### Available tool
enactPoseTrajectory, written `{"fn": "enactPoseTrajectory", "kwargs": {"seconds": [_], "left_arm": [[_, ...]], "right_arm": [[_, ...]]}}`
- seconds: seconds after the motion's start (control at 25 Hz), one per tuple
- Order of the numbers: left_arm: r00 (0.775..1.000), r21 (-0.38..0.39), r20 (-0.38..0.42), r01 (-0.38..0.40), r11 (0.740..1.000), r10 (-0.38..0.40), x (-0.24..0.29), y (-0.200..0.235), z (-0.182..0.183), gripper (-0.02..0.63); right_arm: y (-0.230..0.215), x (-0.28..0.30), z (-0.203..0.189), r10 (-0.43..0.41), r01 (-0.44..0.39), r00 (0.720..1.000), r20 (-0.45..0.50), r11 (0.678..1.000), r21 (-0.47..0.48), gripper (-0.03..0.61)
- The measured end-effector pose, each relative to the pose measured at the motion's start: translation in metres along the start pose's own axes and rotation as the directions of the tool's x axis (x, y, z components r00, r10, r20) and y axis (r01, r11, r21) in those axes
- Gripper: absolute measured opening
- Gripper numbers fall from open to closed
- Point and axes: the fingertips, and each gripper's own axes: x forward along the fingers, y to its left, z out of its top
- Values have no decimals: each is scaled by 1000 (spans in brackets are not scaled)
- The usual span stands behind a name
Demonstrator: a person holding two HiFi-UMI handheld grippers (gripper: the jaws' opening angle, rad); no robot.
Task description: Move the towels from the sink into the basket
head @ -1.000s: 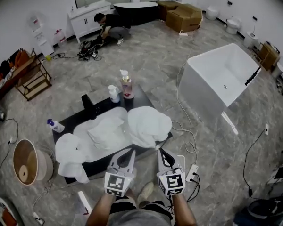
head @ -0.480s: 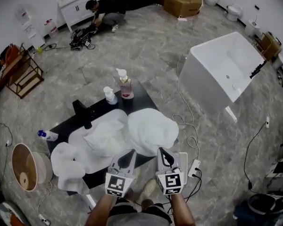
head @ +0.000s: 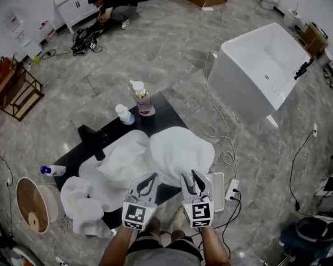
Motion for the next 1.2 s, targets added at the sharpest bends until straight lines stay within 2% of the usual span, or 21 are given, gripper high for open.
{"fn": "enactPoseTrajectory", "kwargs": {"seconds": [0.16, 0.4, 0.64, 0.8, 1.08, 1.2], "left_arm": [[1000, 0, -8, 27, 1000, -27, 7, 4, -5, 9], [998, 3, -18, 67, 998, -67, 18, 7, -8, 9], [995, -3, -34, 95, 995, -95, 28, 9, -17, 9], [993, -11, -50, 106, 994, -107, 34, 12, -23, 9], [990, -30, -77, 117, 993, -119, 46, 22, -37, 9], [989, -37, -87, 119, 992, -122, 51, 26, -40, 9]], "right_arm": [[2, 9, -6, -21, 21, 1000, -13, 1000, -1, 214], [-4, 22, -17, -69, 69, 996, -47, 998, 1, 412], [-14, 35, -39, -124, 126, 987, -102, 992, 9, 550], [-19, 49, -60, -140, 145, 977, -161, 989, 21, 589], [-21, 74, -92, -127, 138, 960, -250, 990, 27, 591], [-26, 82, -99, -137, 140, 948, -286, 990, -9, 591]]}}
